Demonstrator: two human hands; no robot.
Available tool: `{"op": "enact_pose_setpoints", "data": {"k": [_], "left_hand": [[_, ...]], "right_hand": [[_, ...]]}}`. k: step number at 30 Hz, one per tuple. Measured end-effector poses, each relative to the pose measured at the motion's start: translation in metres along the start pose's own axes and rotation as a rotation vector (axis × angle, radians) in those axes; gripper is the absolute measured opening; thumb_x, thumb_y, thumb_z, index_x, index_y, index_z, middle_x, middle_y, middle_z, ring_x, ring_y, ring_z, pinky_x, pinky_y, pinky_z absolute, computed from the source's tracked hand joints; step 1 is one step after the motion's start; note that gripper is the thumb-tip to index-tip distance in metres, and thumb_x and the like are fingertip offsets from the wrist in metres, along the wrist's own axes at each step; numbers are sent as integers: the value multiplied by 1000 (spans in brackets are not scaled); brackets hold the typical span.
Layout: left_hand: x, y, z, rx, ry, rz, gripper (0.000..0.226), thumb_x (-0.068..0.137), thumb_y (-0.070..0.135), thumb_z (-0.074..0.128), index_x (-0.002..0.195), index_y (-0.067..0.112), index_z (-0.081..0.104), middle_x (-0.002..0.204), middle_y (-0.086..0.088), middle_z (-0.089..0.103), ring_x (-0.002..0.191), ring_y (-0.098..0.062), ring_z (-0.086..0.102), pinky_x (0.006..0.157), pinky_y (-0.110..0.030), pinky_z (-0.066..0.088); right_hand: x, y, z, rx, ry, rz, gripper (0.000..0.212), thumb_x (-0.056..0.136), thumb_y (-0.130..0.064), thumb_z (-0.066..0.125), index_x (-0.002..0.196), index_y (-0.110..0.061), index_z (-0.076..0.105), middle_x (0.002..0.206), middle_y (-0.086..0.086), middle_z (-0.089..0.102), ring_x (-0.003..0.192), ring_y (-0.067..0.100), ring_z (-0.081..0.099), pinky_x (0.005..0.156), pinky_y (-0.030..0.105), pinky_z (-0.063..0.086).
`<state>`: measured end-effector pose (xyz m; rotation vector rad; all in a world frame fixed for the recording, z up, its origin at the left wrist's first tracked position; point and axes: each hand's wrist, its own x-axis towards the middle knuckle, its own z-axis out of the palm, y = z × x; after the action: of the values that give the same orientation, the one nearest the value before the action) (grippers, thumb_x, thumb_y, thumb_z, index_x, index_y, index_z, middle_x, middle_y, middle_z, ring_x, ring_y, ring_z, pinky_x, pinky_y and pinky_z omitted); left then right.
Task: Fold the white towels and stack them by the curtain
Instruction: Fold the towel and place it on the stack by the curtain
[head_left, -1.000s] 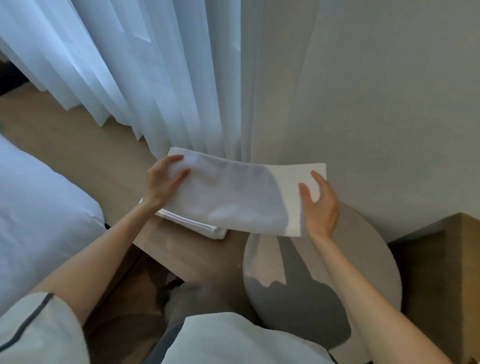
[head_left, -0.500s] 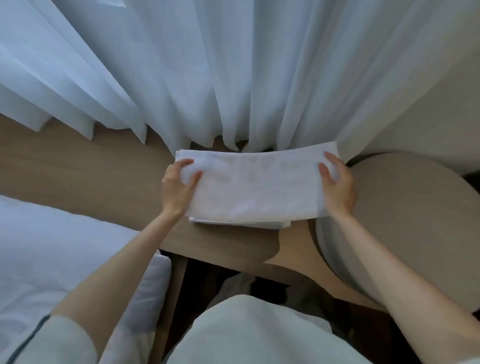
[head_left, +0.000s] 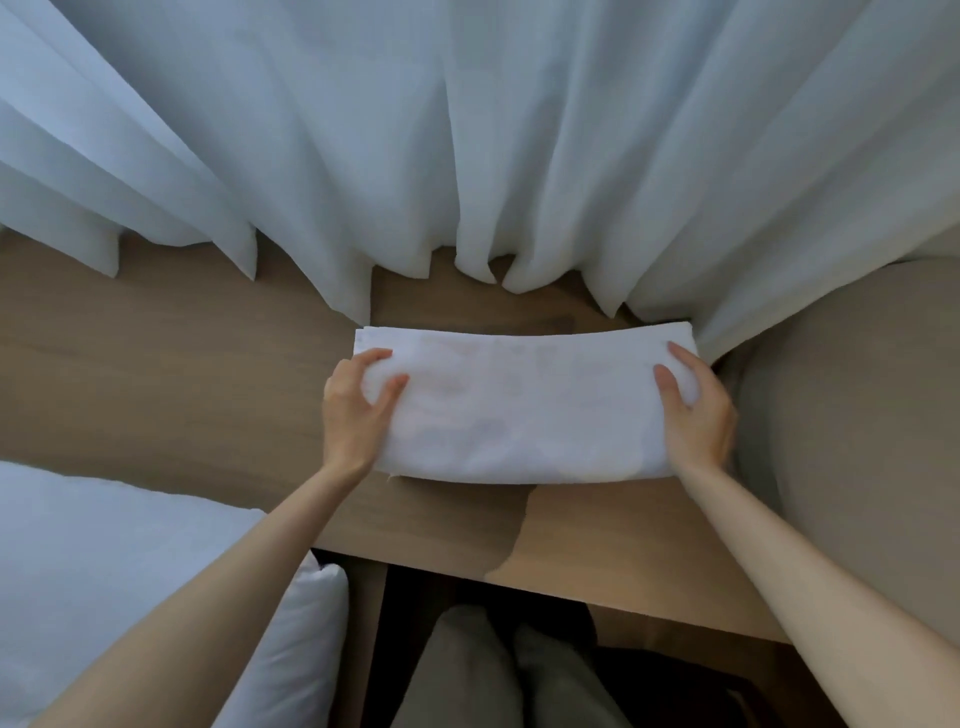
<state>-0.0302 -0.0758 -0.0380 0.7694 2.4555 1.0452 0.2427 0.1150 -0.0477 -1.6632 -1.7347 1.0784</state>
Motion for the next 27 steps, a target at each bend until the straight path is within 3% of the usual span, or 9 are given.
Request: {"op": "enact_pose_setpoints", "data": {"k": [9,13,15,18,20,22,27], "left_hand": [[38,-79,73,13,1,-60,30,87,30,66,116,26,60,101,13,50,99,-10,48,86,-18,34],[32,-114,97,-20,-84,-246,50,85,34,69,129,32,46,116,2,33,108,-12,32,97,-24,29],[27,-123,100,-45,-61,-277,58,85,35,69,135,30,38,123,3,29,109,-5,24,97,-22,25],[28,-121,99,-93,-38,-296,57,90,37,61,137,19,34,125,5,32,113,-7,32,97,-25,30],[31,-114,97,-115,-15,-325,48,92,35,58,129,10,41,120,2,42,113,-16,46,91,-28,37],[33,-106,95,-89,-2,-362,40,93,37,56,116,6,48,113,-3,50,103,-21,53,82,-29,39],[27,-95,96,-48,79,-360,26,93,37,56,102,13,49,108,1,43,89,-12,45,80,-26,34]], "right_hand": [[38,70,70,-11,0,36,33,93,-33,58,125,-26,60,128,-10,56,119,6,46,97,14,30],[36,106,84,-38,-101,106,40,97,-26,54,136,-22,49,138,-12,45,131,10,38,98,10,22],[34,115,86,-83,-132,111,48,97,-27,52,142,-23,37,146,-7,40,133,13,36,101,17,24],[38,114,86,-106,-91,273,63,93,-40,56,146,-25,26,145,4,42,128,24,44,104,37,37],[41,111,86,-172,-72,331,56,93,-44,54,137,-13,39,130,10,53,116,30,52,91,38,43],[42,108,85,-199,-47,257,45,94,-44,51,119,-6,52,107,6,57,97,23,56,77,31,41],[47,105,80,-211,43,177,44,93,-46,52,120,-12,56,101,-6,52,92,13,51,77,30,41]]}}
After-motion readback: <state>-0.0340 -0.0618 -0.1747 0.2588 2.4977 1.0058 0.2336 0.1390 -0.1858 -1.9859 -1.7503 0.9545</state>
